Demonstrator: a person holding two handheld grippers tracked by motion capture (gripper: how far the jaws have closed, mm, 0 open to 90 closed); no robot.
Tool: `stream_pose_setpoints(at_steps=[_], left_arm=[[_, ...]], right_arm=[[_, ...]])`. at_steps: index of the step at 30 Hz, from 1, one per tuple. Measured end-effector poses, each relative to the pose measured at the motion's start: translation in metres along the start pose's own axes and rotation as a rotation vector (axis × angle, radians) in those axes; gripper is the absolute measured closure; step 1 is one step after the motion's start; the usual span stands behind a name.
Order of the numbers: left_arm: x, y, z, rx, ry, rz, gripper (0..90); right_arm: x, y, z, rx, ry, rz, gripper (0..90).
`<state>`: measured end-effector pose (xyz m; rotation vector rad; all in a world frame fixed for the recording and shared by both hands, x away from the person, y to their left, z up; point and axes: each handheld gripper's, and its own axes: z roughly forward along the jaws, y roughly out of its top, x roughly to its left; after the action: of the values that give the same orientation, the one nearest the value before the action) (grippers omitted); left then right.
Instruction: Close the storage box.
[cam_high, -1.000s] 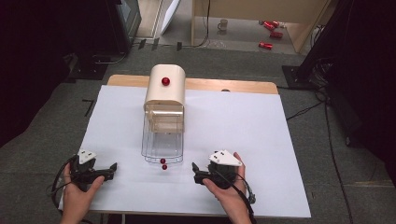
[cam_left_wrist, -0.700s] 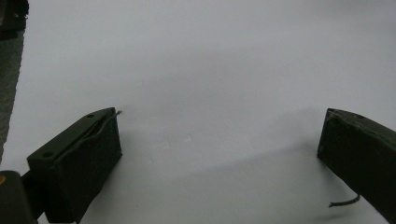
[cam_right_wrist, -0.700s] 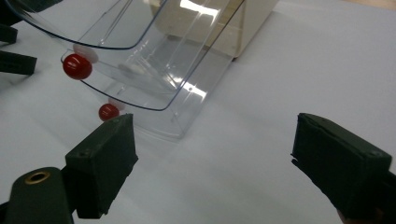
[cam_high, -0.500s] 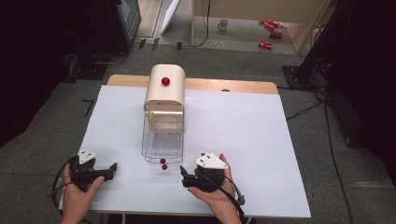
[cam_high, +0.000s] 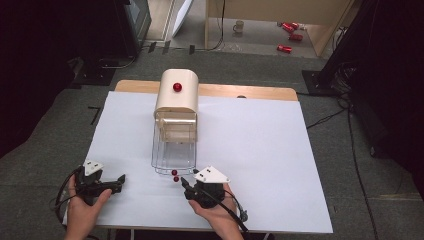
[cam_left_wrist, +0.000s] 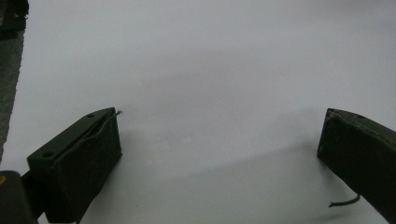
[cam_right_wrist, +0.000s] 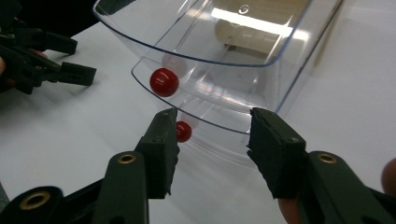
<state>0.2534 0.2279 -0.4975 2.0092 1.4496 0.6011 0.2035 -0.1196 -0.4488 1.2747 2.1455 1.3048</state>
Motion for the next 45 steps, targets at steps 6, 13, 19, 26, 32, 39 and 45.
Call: stream_pose_setpoints(at_steps=[6,13,19,26,32,39,45], left_arm=[[0.0,0.0,0.0,0.0,0.0,0.0,0.0],[0.0,0.0,0.0,0.001,-0.001,0.0,0.0],[0.0,0.0,0.0,0.0,-0.001,0.0,0.0],[0.0,0.0,0.0,0.001,-0.001,0.0,0.0],[0.0,0.0,0.0,0.001,-0.001,0.0,0.0],[0.0,0.0,0.0,0.001,-0.001,0.0,0.0],[0.0,0.0,0.0,0.001,-0.001,0.0,0.0]], right_arm=[[0.006,0.0,0.008,-0.001,0.024,0.008,61.7],[0.009,0.002,0.013,0.008,0.042,0.024,67.8],[0.013,0.003,0.016,0.007,0.045,0.018,70.2],[0.018,0.003,0.021,0.0,0.04,0.023,71.9],[0.021,0.004,0.023,-0.009,0.035,0.03,74.7],[0.023,0.006,0.023,-0.004,0.023,0.033,75.7],[0.023,0.009,0.02,-0.01,0.03,0.028,75.9]])
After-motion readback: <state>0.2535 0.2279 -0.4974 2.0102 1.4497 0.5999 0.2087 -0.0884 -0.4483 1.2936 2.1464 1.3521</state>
